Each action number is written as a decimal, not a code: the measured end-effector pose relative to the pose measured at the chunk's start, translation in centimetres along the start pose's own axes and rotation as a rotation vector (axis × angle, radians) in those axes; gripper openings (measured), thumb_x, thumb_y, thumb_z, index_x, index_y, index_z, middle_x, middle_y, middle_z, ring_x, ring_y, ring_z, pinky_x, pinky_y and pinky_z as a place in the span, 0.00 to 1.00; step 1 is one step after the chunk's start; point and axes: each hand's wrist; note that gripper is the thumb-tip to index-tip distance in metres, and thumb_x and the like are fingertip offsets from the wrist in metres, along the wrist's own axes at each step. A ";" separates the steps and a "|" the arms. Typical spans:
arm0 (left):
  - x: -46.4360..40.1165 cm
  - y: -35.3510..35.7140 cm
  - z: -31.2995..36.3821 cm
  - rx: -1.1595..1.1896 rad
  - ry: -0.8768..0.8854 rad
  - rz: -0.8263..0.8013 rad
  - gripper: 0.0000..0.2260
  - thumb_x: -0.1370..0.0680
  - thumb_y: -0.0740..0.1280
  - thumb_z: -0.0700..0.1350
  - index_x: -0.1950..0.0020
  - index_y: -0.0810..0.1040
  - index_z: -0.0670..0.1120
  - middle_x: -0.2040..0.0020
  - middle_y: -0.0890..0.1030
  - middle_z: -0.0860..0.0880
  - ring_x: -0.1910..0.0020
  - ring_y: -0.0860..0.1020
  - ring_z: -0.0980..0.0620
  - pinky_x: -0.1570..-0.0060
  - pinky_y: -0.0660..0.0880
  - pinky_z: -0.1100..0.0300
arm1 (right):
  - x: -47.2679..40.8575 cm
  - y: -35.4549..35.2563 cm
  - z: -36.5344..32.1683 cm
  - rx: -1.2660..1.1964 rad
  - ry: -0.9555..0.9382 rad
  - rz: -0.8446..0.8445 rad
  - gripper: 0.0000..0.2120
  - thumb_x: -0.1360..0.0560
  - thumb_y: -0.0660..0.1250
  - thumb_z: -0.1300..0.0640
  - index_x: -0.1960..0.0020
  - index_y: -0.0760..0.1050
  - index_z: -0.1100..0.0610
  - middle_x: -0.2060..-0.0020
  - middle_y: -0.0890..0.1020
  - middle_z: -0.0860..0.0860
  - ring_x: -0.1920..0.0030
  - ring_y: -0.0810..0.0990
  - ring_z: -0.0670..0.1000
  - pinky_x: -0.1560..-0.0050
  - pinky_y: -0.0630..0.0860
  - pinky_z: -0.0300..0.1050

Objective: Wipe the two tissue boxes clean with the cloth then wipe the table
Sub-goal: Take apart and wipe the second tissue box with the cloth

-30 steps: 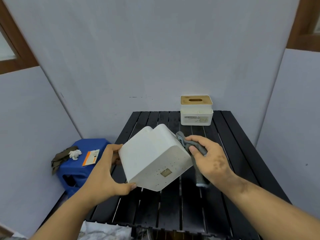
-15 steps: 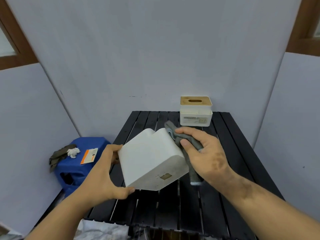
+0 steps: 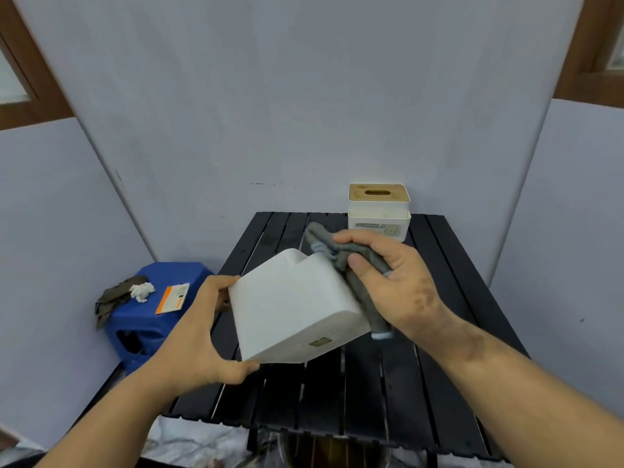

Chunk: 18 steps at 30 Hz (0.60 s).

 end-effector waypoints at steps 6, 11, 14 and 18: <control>0.0 -0.2 0.2 0.031 -0.022 -0.003 0.43 0.42 0.83 0.46 0.34 0.65 0.60 0.41 0.71 0.70 0.37 0.72 0.67 0.42 0.70 0.67 | 1.5 -0.6 6.3 0.175 0.292 0.043 0.12 0.21 0.66 0.64 0.41 0.81 0.54 0.49 0.85 0.45 0.46 0.82 0.44 0.39 0.78 0.50; -0.1 0.1 -0.3 0.079 -0.080 -0.004 0.42 0.41 0.86 0.44 0.35 0.66 0.58 0.40 0.75 0.67 0.37 0.75 0.63 0.37 0.73 0.60 | 2.2 0.8 5.1 0.170 0.252 0.234 0.12 0.21 0.66 0.65 0.41 0.80 0.53 0.51 0.82 0.42 0.51 0.78 0.36 0.51 0.73 0.22; -0.5 0.7 -0.1 0.145 -0.100 0.022 0.41 0.42 0.84 0.51 0.35 0.67 0.58 0.36 0.78 0.56 0.35 0.77 0.55 0.31 0.72 0.48 | 2.3 0.5 4.1 0.153 0.216 0.278 0.13 0.22 0.68 0.64 0.44 0.81 0.48 0.49 0.83 0.42 0.47 0.80 0.41 0.42 0.78 0.37; -1.5 1.1 0.7 0.189 -0.122 0.053 0.40 0.44 0.83 0.53 0.36 0.69 0.58 0.37 0.78 0.58 0.36 0.78 0.57 0.32 0.74 0.50 | 2.5 0.9 2.7 0.092 0.129 0.332 0.15 0.22 0.68 0.64 0.43 0.81 0.45 0.45 0.82 0.45 0.42 0.79 0.45 0.38 0.78 0.47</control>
Point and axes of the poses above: each hand's wrist, its own x-axis away from the middle knuckle, its own y-axis out of the palm, z = x × y
